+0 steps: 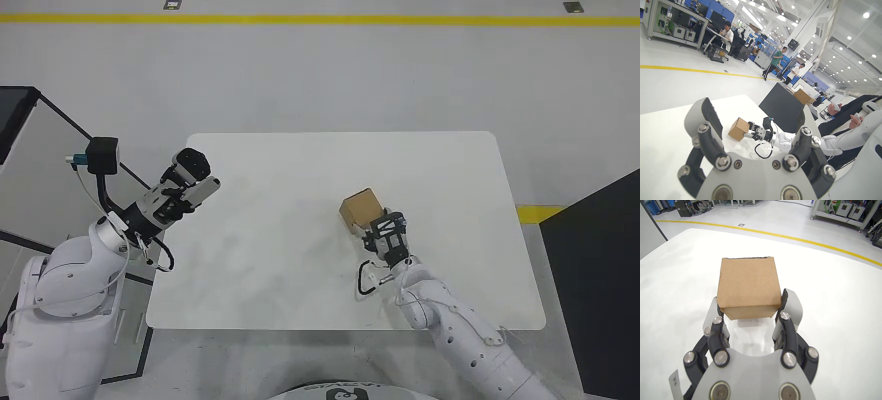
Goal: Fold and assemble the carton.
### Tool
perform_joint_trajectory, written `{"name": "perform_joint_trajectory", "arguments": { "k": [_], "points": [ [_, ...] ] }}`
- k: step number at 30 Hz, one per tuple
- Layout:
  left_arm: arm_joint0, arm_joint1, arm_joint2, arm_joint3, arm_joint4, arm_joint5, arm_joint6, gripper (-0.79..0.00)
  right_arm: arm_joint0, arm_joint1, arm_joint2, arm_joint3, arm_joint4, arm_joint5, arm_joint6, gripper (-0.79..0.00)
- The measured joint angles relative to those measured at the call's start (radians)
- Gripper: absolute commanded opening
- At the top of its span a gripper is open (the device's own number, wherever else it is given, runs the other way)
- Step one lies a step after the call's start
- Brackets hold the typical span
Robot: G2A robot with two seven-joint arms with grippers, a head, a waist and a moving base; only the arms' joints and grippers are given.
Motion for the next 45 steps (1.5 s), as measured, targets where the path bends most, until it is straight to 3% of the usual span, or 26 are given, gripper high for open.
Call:
{"name": "perform_joint_trajectory", "arguments": {
  "k": [1,2,6,9,13,14,16,17,18,33,45],
  "points": [
    [0.0,0.0,0.0,0.0,0.0,0.0,0.0,0.0,0.0,-0.002,0.0,0.002,0.0,0.0,0.0,-0.674],
    [0.0,0.0,0.0,0.0,0.0,0.0,0.0,0.0,0.0,-0.003,0.0,0.004,0.0,0.0,0.0,-0.674],
    [0.0,0.0,0.0,0.0,0.0,0.0,0.0,0.0,-0.002,-0.008,0.0,0.014,-0.005,0.0,0.003,-0.708],
    [0.0,0.0,0.0,0.0,0.0,0.0,0.0,0.0,-0.002,-0.012,0.003,0.023,-0.009,-0.004,0.004,-0.782],
    [0.0,0.0,0.0,0.0,0.0,0.0,0.0,0.0,-0.002,-0.017,0.006,0.037,-0.013,-0.012,0.008,-0.785],
    [0.0,0.0,0.0,0.0,0.0,0.0,0.0,0.0,-0.003,-0.018,0.007,0.039,-0.013,-0.013,0.009,-0.705],
    [0.0,0.0,0.0,0.0,0.0,0.0,0.0,0.0,-0.003,-0.02,0.008,0.043,-0.016,-0.015,0.011,-0.422],
    [0.0,0.0,0.0,0.0,0.0,0.0,0.0,0.0,-0.004,-0.021,0.009,0.044,-0.017,-0.015,0.012,-0.071],
    [0.0,0.0,0.0,0.0,0.0,0.0,0.0,0.0,-0.005,-0.022,0.011,0.044,-0.018,-0.014,0.012,0.0],
    [0.0,0.0,0.0,0.0,0.0,0.0,0.0,0.0,-0.084,-0.01,0.095,-0.082,-0.064,-0.061,-0.012,0.0],
    [0.0,0.0,0.0,0.0,0.0,0.0,0.0,0.0,-0.276,0.045,0.446,-0.322,0.074,-0.214,-0.007,0.0]
  ]
}}
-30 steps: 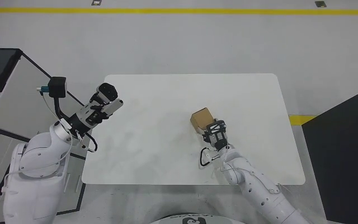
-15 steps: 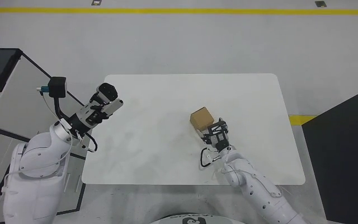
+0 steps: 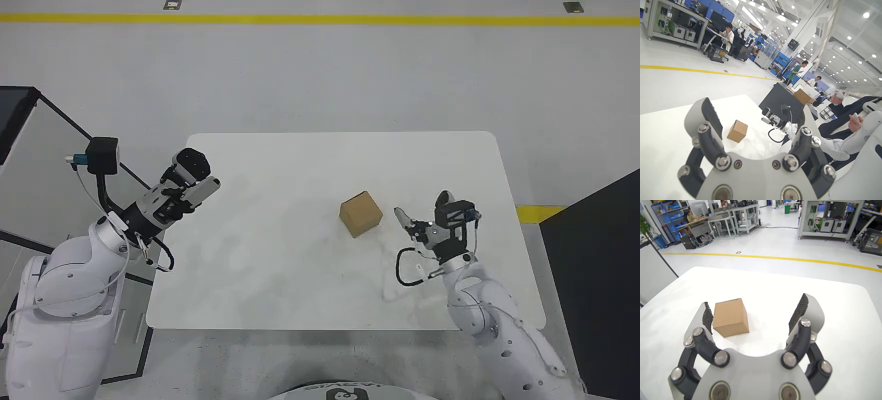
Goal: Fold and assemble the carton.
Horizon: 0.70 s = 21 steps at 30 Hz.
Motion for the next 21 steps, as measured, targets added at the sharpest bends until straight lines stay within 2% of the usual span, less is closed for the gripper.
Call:
{"name": "perform_joint_trajectory", "arguments": {
  "k": [4,10,21],
  "points": [
    [0.0,0.0,0.0,0.0,0.0,0.0,0.0,0.0,-0.061,0.008,0.114,-0.048,0.06,-0.018,-0.003,0.0],
    [0.0,0.0,0.0,0.0,0.0,0.0,0.0,0.0,-0.122,0.01,0.212,-0.107,0.099,-0.007,0.0,-0.001],
    [0.0,0.0,0.0,0.0,0.0,0.0,0.0,0.0,-0.125,0.009,0.221,-0.109,0.109,0.006,0.0,-0.001]
  ]
}}
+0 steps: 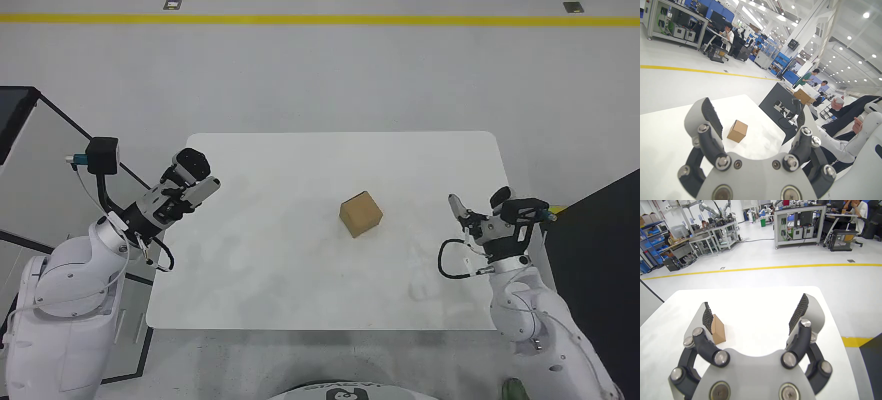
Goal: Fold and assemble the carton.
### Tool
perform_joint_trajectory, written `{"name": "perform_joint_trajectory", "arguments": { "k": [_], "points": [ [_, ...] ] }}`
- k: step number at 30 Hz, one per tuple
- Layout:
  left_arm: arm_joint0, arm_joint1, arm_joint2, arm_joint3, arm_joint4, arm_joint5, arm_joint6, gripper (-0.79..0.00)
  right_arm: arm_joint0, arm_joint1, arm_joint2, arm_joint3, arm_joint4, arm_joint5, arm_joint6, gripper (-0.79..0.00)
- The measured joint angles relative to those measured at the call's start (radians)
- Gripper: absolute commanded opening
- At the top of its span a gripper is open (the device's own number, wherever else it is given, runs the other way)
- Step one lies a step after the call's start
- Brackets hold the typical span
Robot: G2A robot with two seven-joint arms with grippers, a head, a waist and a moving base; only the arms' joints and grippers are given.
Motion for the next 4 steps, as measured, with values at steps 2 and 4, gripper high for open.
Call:
{"name": "perform_joint_trajectory", "arguments": {
  "k": [2,4],
  "points": [
    [0.0,0.0,0.0,0.0,0.0,0.0,0.0,-0.001,0.0,0.0,0.0,0.0,0.0,0.0,0.0,-0.001],
    [0.0,0.0,0.0,0.0,0.0,0.0,0.0,0.0,0.0,0.0,0.0,0.0,0.0,0.0,0.0,-0.001]
  ]
}}
